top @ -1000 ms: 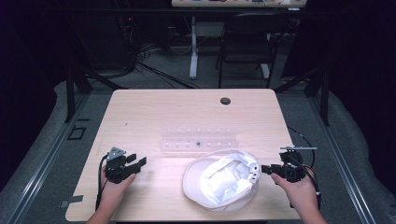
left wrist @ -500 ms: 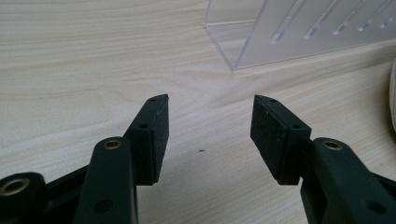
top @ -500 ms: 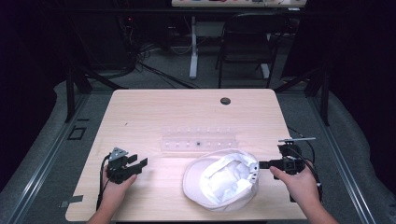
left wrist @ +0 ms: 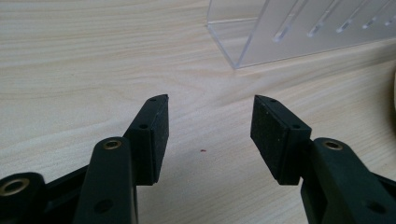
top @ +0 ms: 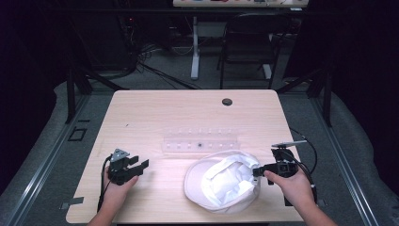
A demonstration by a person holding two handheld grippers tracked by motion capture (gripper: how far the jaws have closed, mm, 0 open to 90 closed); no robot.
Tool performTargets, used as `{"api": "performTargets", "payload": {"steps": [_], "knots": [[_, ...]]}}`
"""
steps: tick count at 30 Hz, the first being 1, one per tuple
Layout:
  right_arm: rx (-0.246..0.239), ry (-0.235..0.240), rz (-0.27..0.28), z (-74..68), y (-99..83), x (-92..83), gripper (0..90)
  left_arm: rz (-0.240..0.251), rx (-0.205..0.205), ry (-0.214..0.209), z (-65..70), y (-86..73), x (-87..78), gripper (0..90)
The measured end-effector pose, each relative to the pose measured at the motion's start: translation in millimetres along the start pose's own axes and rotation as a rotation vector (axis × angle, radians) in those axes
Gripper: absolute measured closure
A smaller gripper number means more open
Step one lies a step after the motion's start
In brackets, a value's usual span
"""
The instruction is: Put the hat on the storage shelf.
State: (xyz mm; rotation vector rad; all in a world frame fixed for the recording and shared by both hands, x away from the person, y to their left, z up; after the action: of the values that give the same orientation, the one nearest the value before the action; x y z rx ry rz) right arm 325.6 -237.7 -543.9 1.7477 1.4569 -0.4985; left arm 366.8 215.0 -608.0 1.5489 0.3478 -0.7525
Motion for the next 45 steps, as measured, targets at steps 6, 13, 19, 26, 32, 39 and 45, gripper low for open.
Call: {"api": "performTargets", "payload": {"steps": [6,13,19,26,32,39,45], "knots": [[0.025,0.011,-0.003,-1.9,-1.9,5.2,54.0,0.008,-0.001,0.002,1.0,0.1,1.5,47.4],[0.062,0.029,-0.015,-4.3,-5.0,13.1,54.3,0.007,-0.002,0.002,1.3,0.1,1.8,47.3],[0.108,0.057,-0.054,-1.8,-10.0,19.6,56.1,0.003,-0.001,0.002,1.4,-0.3,2.6,47.3],[0.112,0.047,-0.062,-3.4,-7.2,20.6,66.9,-0.004,0.000,0.004,1.5,-0.8,3.2,47.3],[0.090,0.011,-0.081,-5.6,-3.8,17.8,73.6,-0.006,-0.001,0.005,1.4,-1.0,3.4,47.3],[0.052,-0.047,-0.144,-11.5,1.1,14.2,77.2,-0.003,-0.003,0.010,0.7,-1.1,3.5,47.3],[-0.008,-0.117,-0.182,-16.1,10.3,10.1,78.4,-0.004,-0.002,0.009,0.6,-1.1,3.5,47.3]]}}
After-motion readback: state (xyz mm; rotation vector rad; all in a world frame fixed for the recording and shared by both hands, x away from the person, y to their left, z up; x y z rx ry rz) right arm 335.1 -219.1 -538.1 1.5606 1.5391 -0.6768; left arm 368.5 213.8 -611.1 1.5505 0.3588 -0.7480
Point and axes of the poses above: each handheld gripper's, and its own axes: x roughly forward along the jaws, y roughly out of its top, z roughly to its right, the point moved 6 cm from there along x, roughly forward along the jaws, and after that the axes turned 14 degrees about y, right-handed, at the moved point
